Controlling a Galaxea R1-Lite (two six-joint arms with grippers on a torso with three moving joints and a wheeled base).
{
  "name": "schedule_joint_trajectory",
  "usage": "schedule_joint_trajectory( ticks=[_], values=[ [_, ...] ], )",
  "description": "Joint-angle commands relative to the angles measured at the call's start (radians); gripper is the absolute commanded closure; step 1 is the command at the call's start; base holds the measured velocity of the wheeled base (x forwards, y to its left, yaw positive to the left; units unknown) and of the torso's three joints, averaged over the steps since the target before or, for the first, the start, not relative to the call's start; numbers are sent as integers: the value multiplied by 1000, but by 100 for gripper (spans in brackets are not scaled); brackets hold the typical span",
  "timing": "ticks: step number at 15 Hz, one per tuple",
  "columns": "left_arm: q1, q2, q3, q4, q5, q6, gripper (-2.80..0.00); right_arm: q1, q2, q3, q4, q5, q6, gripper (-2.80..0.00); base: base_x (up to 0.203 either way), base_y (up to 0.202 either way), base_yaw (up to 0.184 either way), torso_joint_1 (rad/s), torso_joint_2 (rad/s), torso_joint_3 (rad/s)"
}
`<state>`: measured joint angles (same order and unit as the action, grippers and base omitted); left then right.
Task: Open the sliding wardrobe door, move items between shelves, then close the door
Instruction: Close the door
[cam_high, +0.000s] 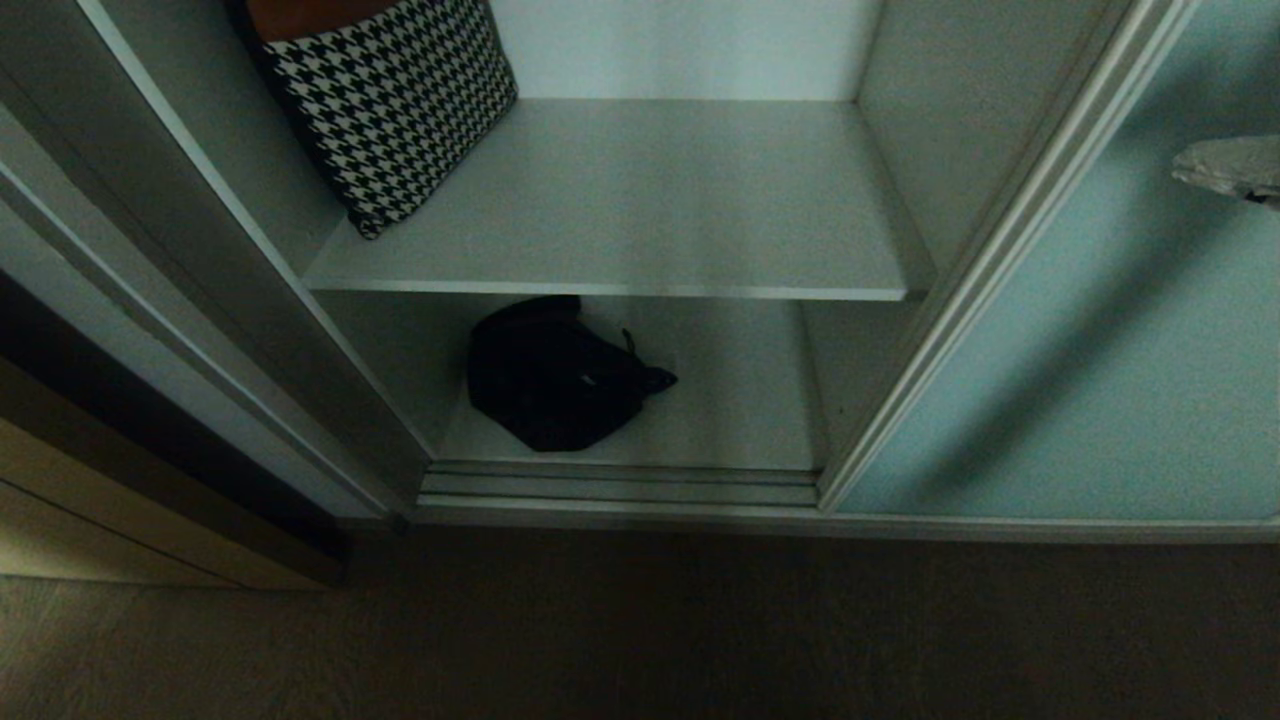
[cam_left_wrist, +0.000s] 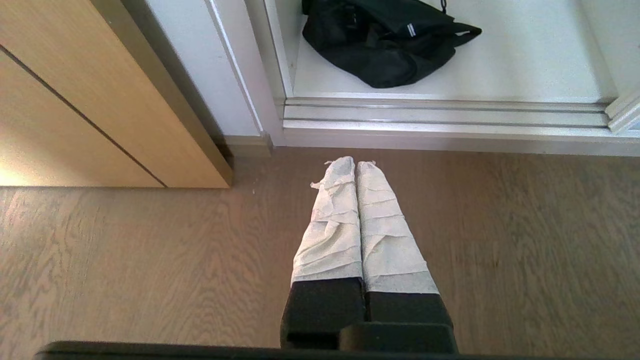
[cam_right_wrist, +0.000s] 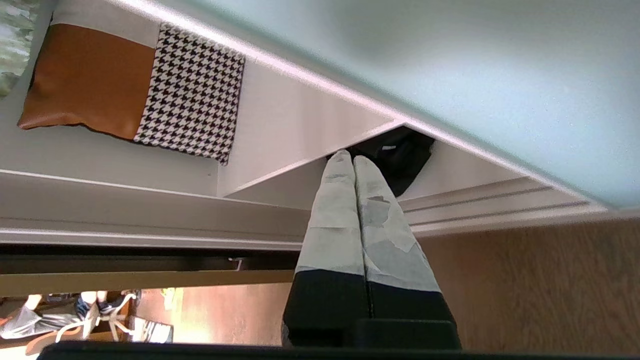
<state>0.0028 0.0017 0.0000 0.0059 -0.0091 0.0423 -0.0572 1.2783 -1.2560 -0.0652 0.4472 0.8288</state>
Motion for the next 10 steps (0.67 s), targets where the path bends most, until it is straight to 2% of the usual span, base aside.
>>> schedule_joint_trajectory(
  ticks=[1, 6, 8, 10],
  values=[
    [0, 1, 0, 0, 0, 1, 0, 3, 43, -1, -22, 2, 1, 0, 0, 0, 0, 0, 0, 0],
    [0, 1, 0, 0, 0, 1, 0, 22, 88, -3, -66, 1, -12, 0, 0, 0, 0, 0, 0, 0],
    [0, 1, 0, 0, 0, 1, 0, 39, 102, 11, -92, -1, -56, 0, 0, 0, 0, 0, 0, 0],
    [0, 1, 0, 0, 0, 1, 0, 39, 125, 12, -127, -2, -57, 0, 0, 0, 0, 0, 0, 0]
  ],
)
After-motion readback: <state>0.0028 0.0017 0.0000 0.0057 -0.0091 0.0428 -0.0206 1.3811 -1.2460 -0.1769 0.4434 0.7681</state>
